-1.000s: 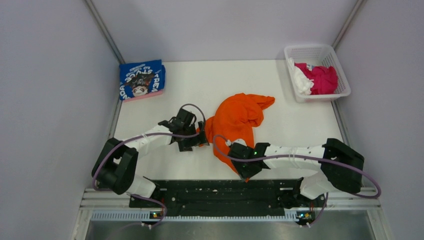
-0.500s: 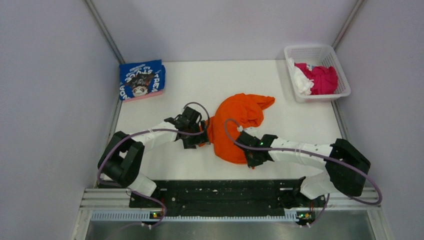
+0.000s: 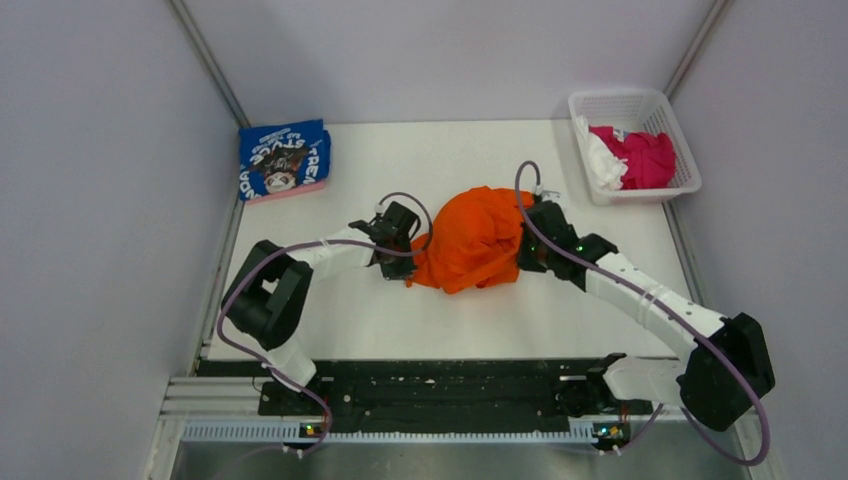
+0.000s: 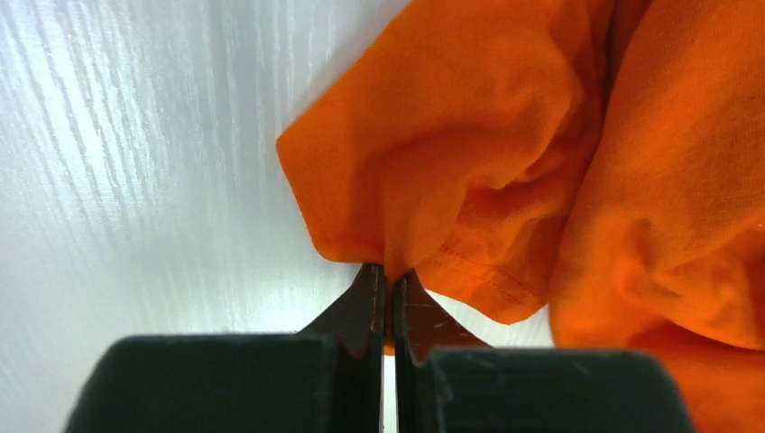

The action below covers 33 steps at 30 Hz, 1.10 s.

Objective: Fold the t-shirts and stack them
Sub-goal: Flatten out the tshirt

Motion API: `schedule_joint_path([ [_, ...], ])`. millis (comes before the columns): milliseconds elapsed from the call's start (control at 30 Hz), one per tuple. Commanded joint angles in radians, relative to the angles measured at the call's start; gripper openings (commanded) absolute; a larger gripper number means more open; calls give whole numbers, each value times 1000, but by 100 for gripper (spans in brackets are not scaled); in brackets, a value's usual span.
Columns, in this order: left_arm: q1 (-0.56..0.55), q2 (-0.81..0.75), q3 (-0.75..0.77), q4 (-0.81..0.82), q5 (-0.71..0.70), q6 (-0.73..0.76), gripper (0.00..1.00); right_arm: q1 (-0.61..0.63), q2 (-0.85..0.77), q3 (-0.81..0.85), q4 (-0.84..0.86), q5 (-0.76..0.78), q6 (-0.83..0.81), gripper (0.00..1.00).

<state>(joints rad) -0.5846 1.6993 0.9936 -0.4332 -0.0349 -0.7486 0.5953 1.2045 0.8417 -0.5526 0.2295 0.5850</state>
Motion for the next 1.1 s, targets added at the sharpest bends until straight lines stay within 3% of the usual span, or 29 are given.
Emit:
schedule_joint_path([
  [0,-8,-36,33,-108,-83,5,0,-84,-39,129,197,-6,18,0],
  [233,-6,-371,265,-176,-342,101,0,-292,-67,398,207,23,-100,0],
  [600,0,-636,639,54,-605,451,0,-332,-85,915,208,81,-379,0],
  [733,0,-733,689,122,-602,539,0,-333,-122,1001,198,75,-465,0],
  [833,0,-786,734,134,-545,581,0,-332,-147,1065,166,-16,-497,0],
  [1067,0,-766,798,151,-473,623,0,-332,-169,1085,178,-157,-529,0],
])
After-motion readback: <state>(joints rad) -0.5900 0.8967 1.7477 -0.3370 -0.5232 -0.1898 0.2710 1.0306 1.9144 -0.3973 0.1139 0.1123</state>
